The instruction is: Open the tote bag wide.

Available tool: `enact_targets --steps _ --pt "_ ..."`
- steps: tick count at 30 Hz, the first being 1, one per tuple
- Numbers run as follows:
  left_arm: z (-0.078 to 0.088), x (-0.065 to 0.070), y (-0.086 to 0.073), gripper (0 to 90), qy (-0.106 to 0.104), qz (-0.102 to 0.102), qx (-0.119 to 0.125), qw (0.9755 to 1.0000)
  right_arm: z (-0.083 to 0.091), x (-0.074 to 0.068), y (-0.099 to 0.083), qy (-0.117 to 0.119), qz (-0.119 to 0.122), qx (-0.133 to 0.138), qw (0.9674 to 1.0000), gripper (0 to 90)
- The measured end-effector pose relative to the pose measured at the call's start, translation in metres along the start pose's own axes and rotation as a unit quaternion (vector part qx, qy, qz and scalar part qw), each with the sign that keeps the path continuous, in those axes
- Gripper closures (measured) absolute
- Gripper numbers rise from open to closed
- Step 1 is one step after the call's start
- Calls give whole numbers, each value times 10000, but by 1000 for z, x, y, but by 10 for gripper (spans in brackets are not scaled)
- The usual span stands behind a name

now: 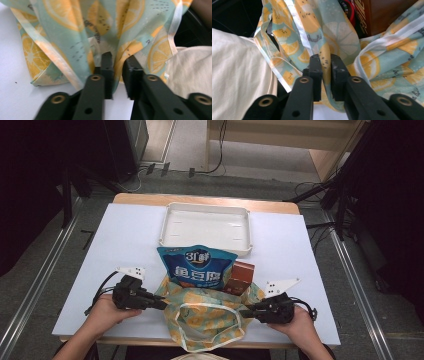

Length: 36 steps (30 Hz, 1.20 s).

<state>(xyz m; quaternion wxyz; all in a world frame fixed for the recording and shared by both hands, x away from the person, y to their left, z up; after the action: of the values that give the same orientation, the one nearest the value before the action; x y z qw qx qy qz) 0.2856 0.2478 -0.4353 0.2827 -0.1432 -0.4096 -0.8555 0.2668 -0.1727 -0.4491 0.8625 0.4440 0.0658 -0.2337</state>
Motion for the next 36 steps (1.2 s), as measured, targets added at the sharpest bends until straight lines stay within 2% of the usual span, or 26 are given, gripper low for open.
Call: enact_targets --steps 1,5,8,15,18,20,25,31,34,36 --pt "2 2 0 744 70 -12 -10 10000 1 -1 0 -3 6 11 10000 784" --pt "9 6 3 646 126 -72 58 9999 8 -3 3 -39 46 68 10000 723" --pt "22 12 6 599 228 -180 172 9994 22 -7 7 -112 85 252 9996 671" --pt "40 23 14 505 347 -384 380 9979 41 -12 17 -203 125 507 9984 637" --pt "45 26 17 490 388 -415 460 9973 43 -13 20 -213 151 529 9983 625" --pt "49 32 23 467 372 -514 530 9966 42 -15 24 -210 142 501 9984 610" --pt "38 37 33 425 320 -600 395 9969 33 -19 31 -174 233 449 9986 568" --pt "18 39 43 377 123 -661 234 9975 22 -22 34 -122 284 373 9988 491" --pt "4 37 45 365 130 -706 103 9974 14 -24 35 -34 242 348 9991 413" --pt "-1 34 44 370 167 -649 59 9977 10 -26 33 -8 227 304 9993 403"
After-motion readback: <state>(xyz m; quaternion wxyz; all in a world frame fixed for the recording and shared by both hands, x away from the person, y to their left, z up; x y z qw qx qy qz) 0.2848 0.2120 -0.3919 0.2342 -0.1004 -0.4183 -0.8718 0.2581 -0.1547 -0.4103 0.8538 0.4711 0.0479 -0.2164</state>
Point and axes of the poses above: each handheld gripper's, and its own axes: z roughly backward along the jaws, y roughly out of its top, x roughly to its right, the point moved 1 cm from there along -z, roughly forward along the jaws
